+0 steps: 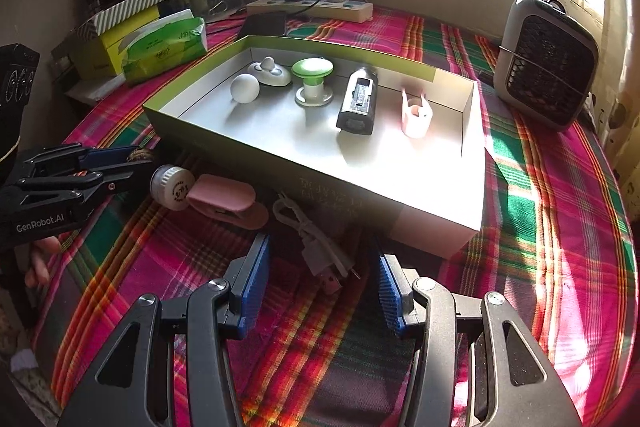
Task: Organize objects
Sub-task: 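Move the left gripper to the second walnut while the right gripper approaches the white USB cable, then close the left gripper on the walnut while the right gripper closes on the white cable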
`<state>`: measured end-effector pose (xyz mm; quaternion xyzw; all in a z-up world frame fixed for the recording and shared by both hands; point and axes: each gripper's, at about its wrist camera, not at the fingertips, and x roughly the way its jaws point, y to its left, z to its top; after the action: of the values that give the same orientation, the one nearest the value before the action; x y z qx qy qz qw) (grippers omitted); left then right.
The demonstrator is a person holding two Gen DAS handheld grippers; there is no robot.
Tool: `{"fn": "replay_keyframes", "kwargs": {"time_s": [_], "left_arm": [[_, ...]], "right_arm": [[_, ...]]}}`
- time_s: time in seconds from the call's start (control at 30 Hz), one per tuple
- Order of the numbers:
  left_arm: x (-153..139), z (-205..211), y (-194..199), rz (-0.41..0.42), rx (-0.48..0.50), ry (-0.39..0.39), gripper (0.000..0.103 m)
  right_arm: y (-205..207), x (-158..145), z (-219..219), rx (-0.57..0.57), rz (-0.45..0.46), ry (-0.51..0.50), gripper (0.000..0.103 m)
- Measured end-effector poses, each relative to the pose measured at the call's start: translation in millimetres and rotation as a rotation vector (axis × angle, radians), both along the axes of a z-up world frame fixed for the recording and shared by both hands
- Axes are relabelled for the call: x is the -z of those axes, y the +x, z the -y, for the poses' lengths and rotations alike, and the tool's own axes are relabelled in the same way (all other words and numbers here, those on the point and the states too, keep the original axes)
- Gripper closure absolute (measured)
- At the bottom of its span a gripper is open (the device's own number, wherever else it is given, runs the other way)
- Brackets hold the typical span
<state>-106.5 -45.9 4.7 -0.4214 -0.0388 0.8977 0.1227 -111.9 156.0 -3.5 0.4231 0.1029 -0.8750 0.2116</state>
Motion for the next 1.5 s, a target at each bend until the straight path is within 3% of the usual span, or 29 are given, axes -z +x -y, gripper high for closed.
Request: {"fn": "replay_keyframes", "kwargs": {"time_s": [0.2, 0.3, 0.53, 0.9, 1.5], "left_arm": [[-0.3, -0.5, -2.4, 0.001, -0.005, -0.005, 0.065], [-0.3, -0.4, -2.4, 0.002, -0.005, -0.002, 0.065], [-0.4, 0.7, -2.3, 0.003, -0.006, 0.005, 0.065], [-1.0, 2.5, -2.1, 0.003, -0.025, -0.007, 0.075], [-1.0, 5.0, 0.0, 0.003, -0.029, -0.007, 0.076]], "right_arm": [[4.1, -0.1, 1.5, -0.017, -0.005, 0.005, 0.054], [6.3, -0.6, 3.2, -0.023, -0.008, 0.003, 0.065], [8.9, -0.7, 6.8, -0.029, -0.013, 0.005, 0.076], [12.4, -0.3, 6.2, -0.013, -0.009, -0.003, 0.077], [15.8, -1.4, 1.3, 0.019, -0.005, -0.026, 0.077]]}}
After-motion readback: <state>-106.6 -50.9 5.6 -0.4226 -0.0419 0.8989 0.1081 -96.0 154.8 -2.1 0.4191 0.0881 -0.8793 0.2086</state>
